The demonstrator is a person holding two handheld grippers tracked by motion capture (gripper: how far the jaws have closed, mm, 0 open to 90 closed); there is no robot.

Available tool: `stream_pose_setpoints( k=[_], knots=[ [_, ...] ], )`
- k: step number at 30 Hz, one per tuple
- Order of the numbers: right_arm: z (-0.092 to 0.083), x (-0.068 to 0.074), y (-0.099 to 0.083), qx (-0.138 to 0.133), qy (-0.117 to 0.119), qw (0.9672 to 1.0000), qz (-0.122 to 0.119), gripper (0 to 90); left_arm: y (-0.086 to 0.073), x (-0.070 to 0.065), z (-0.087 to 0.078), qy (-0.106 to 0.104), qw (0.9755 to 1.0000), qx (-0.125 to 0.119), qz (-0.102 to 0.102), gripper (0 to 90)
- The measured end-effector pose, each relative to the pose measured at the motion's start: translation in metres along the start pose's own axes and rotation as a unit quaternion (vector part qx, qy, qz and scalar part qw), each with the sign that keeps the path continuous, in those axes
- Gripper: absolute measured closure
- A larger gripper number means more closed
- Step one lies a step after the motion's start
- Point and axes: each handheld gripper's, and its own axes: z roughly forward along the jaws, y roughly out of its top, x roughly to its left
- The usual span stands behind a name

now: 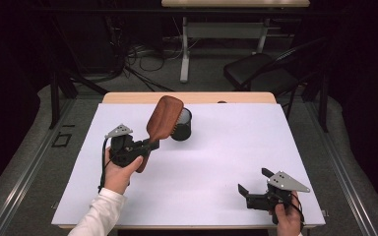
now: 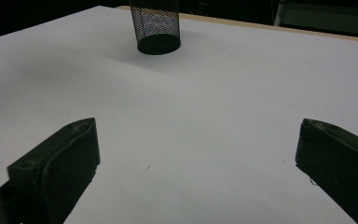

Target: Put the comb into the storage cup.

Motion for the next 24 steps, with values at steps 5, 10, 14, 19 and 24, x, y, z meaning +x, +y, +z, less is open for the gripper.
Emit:
stream_pose_setpoints(
  k=[5, 10, 14, 19, 24],
  knots=[
    [0.0011, -0.0005, -0.0005, 0.000, -0.001, 1.0000, 0.000, 0.0, 0.0054, -0.0024, 0.0011, -0.005, 0.9997, -0.026, -0.001, 72.3],
    [0.0012, -0.0004, -0.0006, 0.002, 0.000, 1.0000, 0.001, 0.0, 0.0070, -0.0045, 0.0008, -0.006, 0.9991, -0.041, 0.003, 72.3],
    [0.0024, -0.0003, -0.0008, 0.002, 0.001, 1.0000, 0.002, 0.0, 0.0052, -0.0069, -0.0004, -0.003, 0.9985, -0.052, 0.017, 72.3],
    [0.0043, 0.0006, -0.0005, 0.005, 0.001, 1.0000, -0.003, 0.0, 0.0027, -0.0069, -0.0011, -0.005, 0.9974, -0.067, 0.026, 72.3],
    [0.0067, 0.0001, 0.0006, 0.010, 0.002, 0.9999, 0.002, 0.0, 0.0018, -0.0063, -0.0021, -0.010, 0.9966, -0.076, 0.029, 72.3]
  ],
)
